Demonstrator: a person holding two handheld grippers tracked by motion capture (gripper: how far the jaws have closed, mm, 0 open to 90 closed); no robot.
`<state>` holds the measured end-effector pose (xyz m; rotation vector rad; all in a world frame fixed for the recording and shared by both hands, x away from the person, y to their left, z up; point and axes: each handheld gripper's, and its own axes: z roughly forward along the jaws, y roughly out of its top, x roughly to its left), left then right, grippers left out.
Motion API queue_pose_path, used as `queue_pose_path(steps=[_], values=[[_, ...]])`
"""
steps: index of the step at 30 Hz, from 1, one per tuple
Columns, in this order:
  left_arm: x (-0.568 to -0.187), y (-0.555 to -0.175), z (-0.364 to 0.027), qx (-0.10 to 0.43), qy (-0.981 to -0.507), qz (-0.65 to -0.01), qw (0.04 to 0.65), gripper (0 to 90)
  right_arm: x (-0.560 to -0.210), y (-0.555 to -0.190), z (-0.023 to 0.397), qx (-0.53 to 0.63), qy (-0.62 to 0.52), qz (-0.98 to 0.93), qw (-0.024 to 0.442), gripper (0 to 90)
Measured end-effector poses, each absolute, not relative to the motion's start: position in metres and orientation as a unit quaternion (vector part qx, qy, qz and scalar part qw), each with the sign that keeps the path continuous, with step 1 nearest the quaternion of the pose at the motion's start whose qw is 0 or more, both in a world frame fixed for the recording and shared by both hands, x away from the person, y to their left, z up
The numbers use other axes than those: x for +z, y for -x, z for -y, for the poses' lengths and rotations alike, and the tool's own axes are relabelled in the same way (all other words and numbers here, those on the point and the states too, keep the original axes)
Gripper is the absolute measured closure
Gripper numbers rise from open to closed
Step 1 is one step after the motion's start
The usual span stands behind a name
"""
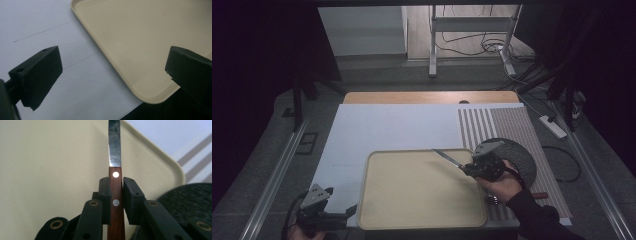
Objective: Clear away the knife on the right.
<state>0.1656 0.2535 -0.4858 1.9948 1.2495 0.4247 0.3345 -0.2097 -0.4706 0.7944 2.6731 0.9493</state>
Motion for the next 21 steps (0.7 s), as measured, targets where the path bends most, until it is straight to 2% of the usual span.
queue_pose_path(steps=[21], values=[[-0.486, -0.165, -0.254, 0.166, -0.776, -0.486, 0.366, 0.9, -0.501, -0.324, 0.183, 0.246, -0.224, -0.941, 0.064, 77.4]])
